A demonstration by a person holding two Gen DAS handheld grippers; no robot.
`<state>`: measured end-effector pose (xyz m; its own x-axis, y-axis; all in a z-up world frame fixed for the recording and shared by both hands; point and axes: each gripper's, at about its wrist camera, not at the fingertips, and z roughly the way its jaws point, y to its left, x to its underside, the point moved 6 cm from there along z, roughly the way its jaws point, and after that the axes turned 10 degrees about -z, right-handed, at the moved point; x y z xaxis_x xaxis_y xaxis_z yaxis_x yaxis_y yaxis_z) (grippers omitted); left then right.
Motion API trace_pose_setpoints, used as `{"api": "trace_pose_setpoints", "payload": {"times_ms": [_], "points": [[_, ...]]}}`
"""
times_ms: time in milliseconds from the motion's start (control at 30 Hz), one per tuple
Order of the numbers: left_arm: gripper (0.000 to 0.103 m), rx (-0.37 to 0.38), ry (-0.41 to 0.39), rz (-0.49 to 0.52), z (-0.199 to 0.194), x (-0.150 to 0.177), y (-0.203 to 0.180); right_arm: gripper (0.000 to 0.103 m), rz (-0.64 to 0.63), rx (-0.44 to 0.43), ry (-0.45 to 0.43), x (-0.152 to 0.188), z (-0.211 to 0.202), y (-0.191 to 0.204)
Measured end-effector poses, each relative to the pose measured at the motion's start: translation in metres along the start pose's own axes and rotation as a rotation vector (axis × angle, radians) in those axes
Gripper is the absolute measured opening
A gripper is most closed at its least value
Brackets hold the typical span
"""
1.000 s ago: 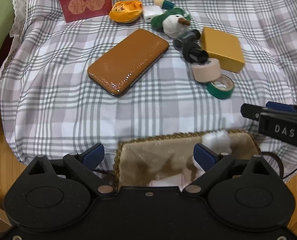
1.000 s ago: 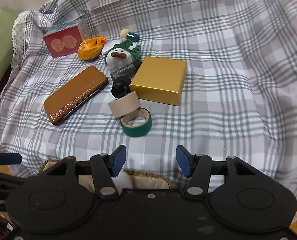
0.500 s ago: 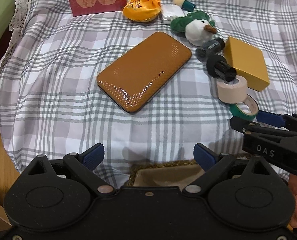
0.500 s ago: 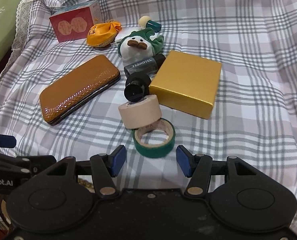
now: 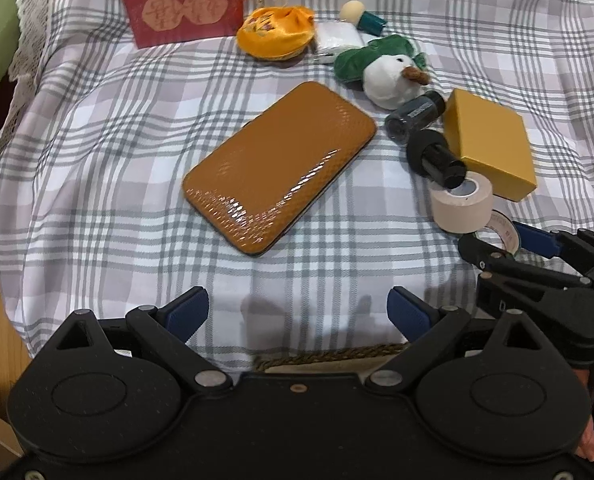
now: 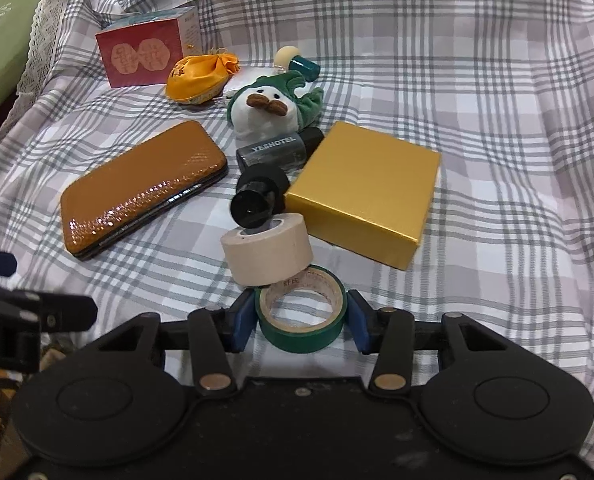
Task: Organize soft objects
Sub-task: 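Move both tools to the tape rolls and grasp the green tape with the right tool, then grasp the beige tape roll with the left tool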
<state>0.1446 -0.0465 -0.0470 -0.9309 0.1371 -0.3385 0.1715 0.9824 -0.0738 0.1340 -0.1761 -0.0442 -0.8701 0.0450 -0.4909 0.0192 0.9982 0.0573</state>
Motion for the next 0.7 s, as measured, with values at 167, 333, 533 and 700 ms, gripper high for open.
{"api": "trace_pose_setpoints", "payload": {"times_ms": [167, 333, 533, 700], "points": [[0.093, 0.03, 0.009, 0.023, 0.001, -0.002, -0.015, 0.045, 0.023, 0.03, 0.002, 0.007, -0.009, -0.016], [0.093, 0.062, 0.014, 0.048, 0.003, -0.006, -0.035, 0.045, 0.065, 0.08, 0.002, 0.014, -0.015, -0.037], [0.093, 0.084, 0.004, 0.098, 0.009, -0.012, -0.06, 0.045, 0.133, 0.106, 0.004, 0.021, -0.017, -0.061], [0.093, 0.097, 0.002, 0.074, 0.016, -0.024, -0.067, 0.045, 0.134, 0.105, -0.003, 0.024, -0.019, -0.063]]}}
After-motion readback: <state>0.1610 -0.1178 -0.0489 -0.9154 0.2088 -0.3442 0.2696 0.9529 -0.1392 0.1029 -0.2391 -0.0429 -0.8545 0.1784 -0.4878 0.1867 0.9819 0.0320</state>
